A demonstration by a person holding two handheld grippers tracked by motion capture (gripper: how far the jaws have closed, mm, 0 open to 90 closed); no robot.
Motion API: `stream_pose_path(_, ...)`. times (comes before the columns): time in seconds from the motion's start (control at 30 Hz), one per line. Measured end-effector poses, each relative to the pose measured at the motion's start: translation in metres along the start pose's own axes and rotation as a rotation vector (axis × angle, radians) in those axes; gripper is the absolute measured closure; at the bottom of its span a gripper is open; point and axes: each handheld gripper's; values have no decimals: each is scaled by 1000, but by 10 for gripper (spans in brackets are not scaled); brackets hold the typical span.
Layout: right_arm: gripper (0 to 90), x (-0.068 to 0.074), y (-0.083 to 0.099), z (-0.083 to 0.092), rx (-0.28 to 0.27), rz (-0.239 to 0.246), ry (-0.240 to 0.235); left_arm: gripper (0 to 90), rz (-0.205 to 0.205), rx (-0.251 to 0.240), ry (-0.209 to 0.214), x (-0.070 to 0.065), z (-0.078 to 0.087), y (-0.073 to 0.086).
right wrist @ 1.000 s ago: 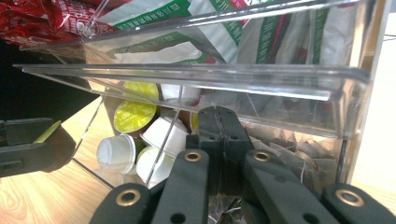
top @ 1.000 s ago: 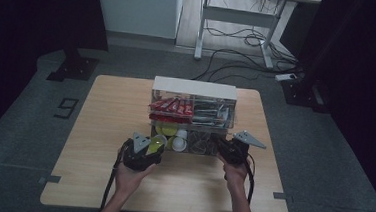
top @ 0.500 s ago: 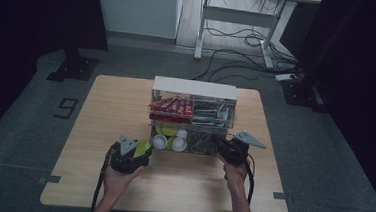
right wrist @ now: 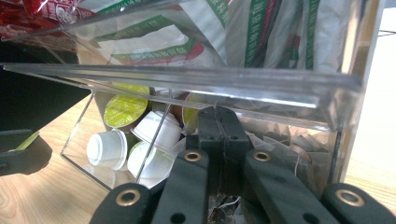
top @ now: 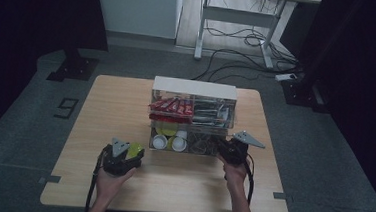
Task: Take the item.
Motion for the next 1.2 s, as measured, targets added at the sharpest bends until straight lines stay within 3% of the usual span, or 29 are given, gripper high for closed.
stream_pose_path(0.67, 893, 0, 3, -4, 19, 7, 0, 386, 5, 99, -2, 7, -18, 22)
stream_pose_path(0.87, 893, 0, 4, -4, 20, 6, 1, 386, 3, 152, 8, 10, -25, 28)
stream_pose_path(1.2, 893, 1, 4, -3, 22, 7, 2, 383, -10, 173, 6, 10, -29, 30)
Point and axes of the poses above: each handheld gripper's, and its own axes: z roughly backward along the jaws, y roughly out of its underside, x roughly to its left, and after that the axes turned 15 degrees about -z, right-handed
